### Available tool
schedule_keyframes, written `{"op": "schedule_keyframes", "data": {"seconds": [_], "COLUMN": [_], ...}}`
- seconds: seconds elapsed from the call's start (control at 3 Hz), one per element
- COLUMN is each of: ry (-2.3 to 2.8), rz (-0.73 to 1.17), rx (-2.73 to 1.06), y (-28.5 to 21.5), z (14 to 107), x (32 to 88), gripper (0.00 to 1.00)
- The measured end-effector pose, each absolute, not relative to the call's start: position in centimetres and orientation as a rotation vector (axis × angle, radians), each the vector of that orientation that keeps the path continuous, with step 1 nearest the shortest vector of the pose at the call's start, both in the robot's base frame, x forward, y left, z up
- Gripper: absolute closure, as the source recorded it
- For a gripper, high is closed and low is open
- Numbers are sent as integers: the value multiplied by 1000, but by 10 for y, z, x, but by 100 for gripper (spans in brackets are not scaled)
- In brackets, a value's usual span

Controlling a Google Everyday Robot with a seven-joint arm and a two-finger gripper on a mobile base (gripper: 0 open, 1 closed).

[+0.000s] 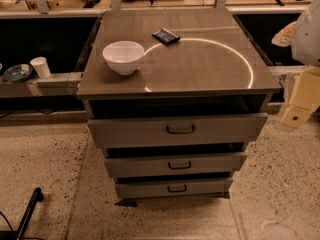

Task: Open top drawer

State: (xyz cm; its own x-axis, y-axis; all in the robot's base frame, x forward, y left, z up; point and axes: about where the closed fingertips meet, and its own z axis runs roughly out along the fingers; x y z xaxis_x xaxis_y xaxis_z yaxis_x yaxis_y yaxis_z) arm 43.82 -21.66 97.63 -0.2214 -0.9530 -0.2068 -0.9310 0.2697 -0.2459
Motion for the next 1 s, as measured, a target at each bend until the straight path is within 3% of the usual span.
{"op": "schedule_keyframes", "data": {"seconds": [1.0], "ry": [2255], "rz": [-135], "rx": [-1708], "y": [-210], "z": [907], "x": [448], "gripper": [0]}}
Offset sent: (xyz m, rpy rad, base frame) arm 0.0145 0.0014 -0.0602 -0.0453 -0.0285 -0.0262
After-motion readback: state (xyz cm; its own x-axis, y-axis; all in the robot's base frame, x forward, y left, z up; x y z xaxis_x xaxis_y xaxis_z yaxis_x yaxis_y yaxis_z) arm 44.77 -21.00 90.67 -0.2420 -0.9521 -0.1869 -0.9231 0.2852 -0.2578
